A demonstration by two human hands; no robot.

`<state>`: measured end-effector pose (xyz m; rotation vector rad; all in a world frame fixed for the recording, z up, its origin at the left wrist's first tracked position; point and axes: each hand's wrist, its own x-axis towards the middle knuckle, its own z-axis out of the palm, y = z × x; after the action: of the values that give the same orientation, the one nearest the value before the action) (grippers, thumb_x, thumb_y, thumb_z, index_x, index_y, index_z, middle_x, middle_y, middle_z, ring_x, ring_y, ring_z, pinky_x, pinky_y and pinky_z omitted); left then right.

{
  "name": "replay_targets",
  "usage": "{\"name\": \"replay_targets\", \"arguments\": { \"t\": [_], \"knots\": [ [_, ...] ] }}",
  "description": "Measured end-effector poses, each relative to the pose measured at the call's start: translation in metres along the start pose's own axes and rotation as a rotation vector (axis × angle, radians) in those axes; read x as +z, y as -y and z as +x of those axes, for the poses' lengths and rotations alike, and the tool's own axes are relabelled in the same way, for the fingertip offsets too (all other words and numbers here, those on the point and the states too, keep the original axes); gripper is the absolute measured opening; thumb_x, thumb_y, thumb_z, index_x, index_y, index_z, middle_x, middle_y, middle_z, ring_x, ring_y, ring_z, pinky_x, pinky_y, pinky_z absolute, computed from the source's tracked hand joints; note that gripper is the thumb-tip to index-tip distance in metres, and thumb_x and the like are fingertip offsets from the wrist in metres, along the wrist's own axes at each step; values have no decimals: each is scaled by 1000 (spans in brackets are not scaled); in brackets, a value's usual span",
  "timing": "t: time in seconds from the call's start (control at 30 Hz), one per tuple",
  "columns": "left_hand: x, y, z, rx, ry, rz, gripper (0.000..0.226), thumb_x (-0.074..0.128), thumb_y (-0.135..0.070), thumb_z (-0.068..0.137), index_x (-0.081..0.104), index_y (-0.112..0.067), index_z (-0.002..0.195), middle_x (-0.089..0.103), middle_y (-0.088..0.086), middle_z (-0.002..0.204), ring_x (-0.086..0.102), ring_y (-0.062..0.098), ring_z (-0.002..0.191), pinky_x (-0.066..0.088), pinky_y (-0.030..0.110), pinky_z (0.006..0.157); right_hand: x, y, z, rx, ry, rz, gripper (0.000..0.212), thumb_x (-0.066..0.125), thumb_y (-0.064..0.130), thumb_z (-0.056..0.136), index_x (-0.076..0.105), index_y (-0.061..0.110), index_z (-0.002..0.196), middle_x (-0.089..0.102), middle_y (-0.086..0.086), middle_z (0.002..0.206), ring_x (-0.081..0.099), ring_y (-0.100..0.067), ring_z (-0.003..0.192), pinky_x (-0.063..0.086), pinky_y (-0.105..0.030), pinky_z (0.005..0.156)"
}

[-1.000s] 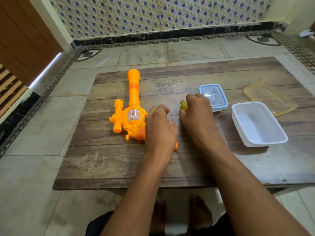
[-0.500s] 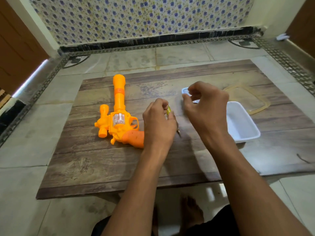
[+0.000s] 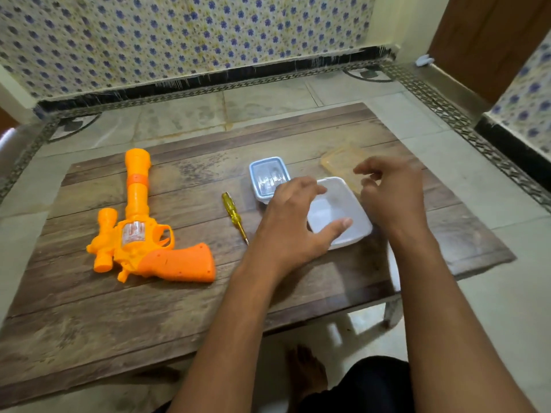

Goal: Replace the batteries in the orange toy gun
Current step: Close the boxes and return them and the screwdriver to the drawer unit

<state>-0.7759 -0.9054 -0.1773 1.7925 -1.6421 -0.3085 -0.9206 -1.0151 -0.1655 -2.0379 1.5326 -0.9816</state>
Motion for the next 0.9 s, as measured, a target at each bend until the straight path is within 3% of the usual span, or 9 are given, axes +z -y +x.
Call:
{"name": "replay_targets", "arguments": {
  "t": [0.13,0.23,0.4,0.57,0.7,0.8,0.9],
  "knots": [
    [1,6,-6,6,100,60,78,74,-69,76,56,-28,140,39,-10,156,27,10,145,26,30,115,5,-11,-3,68,132,-54,24,67,6,86,79,8,106,72,-15,115,66,-27,106,45,-24,86],
    [2,7,-8,19,109,61,78,76,-66,74,58,-25,138,38,-7,157,26,12,146,30,36,118,2,-12,-1,89,128,-65,19,73,11,84,78,1,100,73,-19,105,68,-32,99,54,-34,88],
    [3,7,-10,18,109,57,71,79,-61,76,62,-23,133,37,-6,157,23,12,147,28,33,116,6,-18,0,93,92,-133,10,71,-1,81,77,1,89,72,-19,95,67,-34,90,54,-33,81],
    [2,9,-11,31,93,48,72,80,-59,76,61,-22,134,40,-5,155,27,12,146,26,30,118,9,-18,1,58,-29,-168,14,64,-10,75,72,0,79,67,-18,93,64,-38,84,57,-45,75],
    [0,8,-11,36,68,21,69,80,-56,78,60,-23,135,43,-8,153,29,8,144,20,19,113,7,-13,5,-38,-208,-168,13,63,-11,82,68,-1,86,65,-18,96,59,-36,96,46,-37,74],
    [0,6,-9,18,-31,-68,53,75,-48,87,63,-21,131,52,-5,145,41,9,139,35,26,116,1,4,3,-87,-281,23,6,66,-3,89,66,3,90,66,-9,93,59,-21,89,41,-28,75],
    [-3,4,-6,-6,-215,-159,33,66,-31,98,64,-15,127,61,-3,131,55,11,125,49,39,105,-6,22,2,-85,-237,263,2,69,8,94,68,10,94,70,2,92,67,-12,90,56,-32,82]
  ]
}}
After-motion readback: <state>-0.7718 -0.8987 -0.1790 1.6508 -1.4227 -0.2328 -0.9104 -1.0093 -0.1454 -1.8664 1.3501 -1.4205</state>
